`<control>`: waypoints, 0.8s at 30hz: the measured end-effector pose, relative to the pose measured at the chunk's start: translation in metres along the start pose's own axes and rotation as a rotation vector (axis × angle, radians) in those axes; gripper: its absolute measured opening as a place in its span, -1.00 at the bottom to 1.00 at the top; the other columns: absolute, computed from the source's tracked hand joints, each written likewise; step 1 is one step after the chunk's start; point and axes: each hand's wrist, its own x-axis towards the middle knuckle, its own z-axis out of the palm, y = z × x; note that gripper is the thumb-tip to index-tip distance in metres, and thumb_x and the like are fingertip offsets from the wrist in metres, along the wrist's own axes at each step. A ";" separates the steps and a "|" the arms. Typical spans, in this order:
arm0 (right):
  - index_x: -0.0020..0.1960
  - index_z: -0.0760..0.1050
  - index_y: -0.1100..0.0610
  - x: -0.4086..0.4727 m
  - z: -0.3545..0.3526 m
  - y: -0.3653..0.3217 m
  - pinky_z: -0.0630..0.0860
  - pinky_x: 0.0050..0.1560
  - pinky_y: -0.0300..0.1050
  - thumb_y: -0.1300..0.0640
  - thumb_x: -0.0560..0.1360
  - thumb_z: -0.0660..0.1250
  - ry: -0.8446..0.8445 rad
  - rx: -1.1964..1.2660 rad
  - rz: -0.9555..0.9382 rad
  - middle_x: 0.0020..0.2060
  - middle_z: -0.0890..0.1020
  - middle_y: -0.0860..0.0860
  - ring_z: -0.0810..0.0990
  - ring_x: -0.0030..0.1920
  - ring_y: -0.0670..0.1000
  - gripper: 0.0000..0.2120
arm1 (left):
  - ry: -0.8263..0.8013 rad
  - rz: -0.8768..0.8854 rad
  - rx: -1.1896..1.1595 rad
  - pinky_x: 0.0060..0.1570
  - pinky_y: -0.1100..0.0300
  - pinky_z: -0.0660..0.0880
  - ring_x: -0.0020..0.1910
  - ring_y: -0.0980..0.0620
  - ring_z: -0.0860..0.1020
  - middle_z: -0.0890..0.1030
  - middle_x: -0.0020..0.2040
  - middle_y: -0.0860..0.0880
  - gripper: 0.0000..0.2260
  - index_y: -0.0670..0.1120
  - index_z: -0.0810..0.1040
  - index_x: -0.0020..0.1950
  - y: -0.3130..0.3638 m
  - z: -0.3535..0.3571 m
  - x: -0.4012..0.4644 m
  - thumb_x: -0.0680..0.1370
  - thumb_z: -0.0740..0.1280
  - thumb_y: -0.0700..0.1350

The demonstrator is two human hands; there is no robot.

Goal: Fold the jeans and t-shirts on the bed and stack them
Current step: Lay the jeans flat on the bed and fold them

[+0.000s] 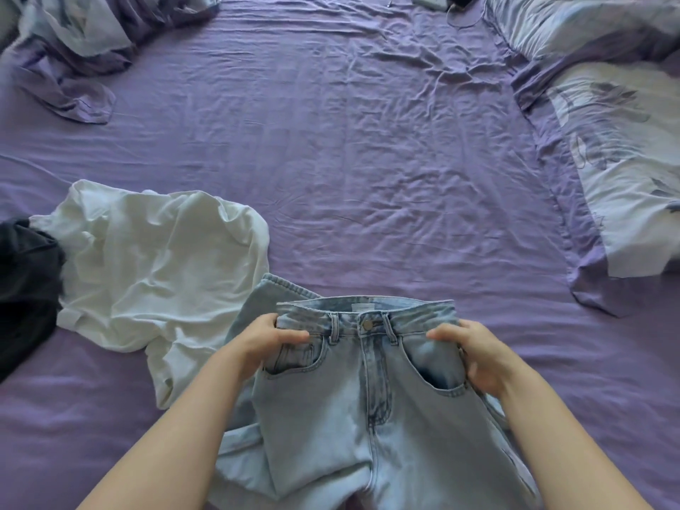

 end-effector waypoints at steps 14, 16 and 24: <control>-0.16 0.58 0.33 -0.126 0.041 -0.124 0.58 -0.41 -0.11 0.35 0.40 0.39 0.093 0.210 -0.328 -0.36 0.67 0.18 0.63 -0.44 0.10 -0.97 | 0.102 0.441 -0.189 -0.27 0.20 0.60 -0.33 0.05 0.63 0.66 -0.23 -0.11 -0.94 -0.18 0.58 -0.11 0.163 0.001 -0.130 0.46 0.41 -0.30; -0.18 0.57 0.31 -0.152 0.048 -0.154 0.56 -0.46 -0.13 0.32 0.42 0.38 0.070 0.279 -0.373 -0.40 0.65 0.17 0.61 -0.48 0.09 -0.96 | 0.084 0.518 -0.208 -0.16 0.10 0.59 -0.25 -0.03 0.62 0.64 -0.17 -0.15 -0.94 -0.21 0.58 -0.06 0.198 0.004 -0.156 0.48 0.38 -0.29; -0.34 0.45 0.16 -0.253 0.059 -0.255 0.42 -0.59 -0.30 0.19 0.51 0.26 0.001 0.512 -0.544 -0.59 0.51 0.02 0.49 -0.61 -0.04 -0.76 | 0.167 0.786 -0.186 0.10 -0.16 0.50 -0.09 -0.12 0.57 0.64 -0.05 -0.26 -0.96 -0.20 0.61 -0.09 0.303 0.003 -0.260 0.49 0.39 -0.24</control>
